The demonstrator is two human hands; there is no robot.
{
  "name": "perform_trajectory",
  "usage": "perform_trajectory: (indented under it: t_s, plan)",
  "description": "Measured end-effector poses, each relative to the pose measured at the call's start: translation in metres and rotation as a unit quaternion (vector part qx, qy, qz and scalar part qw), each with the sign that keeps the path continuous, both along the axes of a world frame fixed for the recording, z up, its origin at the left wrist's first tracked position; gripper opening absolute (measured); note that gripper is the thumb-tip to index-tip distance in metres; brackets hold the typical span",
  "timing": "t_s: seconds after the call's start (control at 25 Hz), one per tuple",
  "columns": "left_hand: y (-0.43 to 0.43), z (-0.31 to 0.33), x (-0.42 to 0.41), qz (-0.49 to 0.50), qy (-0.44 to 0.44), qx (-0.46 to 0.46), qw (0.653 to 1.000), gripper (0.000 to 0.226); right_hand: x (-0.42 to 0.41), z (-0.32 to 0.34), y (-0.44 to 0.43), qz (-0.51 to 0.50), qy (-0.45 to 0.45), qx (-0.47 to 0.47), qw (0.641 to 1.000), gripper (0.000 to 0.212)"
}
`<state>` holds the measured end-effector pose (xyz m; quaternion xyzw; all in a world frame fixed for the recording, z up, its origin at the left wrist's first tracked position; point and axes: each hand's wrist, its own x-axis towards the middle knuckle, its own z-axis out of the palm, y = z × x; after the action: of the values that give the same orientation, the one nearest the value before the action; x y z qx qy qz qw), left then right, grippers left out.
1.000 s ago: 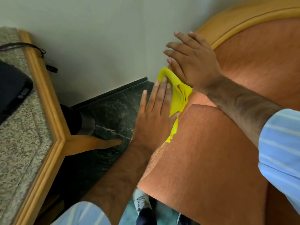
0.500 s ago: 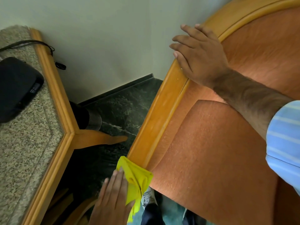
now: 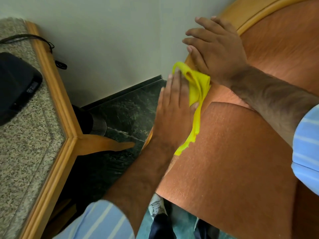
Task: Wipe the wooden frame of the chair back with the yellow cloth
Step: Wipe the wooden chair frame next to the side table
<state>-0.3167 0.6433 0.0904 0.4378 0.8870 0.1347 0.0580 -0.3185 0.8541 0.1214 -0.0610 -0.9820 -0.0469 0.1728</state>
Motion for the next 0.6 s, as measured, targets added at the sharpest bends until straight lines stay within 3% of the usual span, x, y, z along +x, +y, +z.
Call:
perform_trajectory:
  t_s: [0.24,0.4,0.52,0.6]
  plan:
    - [0.028,0.015,-0.018,-0.041,0.010,-0.017,0.999,0.067,0.002,0.010,0.005,0.010,-0.032,-0.070,0.997,0.049]
    - [0.046,0.024,-0.033,-0.056,0.002,0.020,0.998,0.065,0.004,0.016,0.014,0.028,-0.013,-0.151,0.988,0.047]
    - [0.023,0.017,-0.025,-0.055,-0.006,0.047,0.997,0.063,0.007,0.019,0.014,0.042,-0.014,-0.145,0.989,0.046]
    - [-0.017,0.007,-0.010,-0.060,-0.010,0.017,0.998,0.058,0.009,0.017,0.011,0.046,-0.014,-0.135,0.990,0.045]
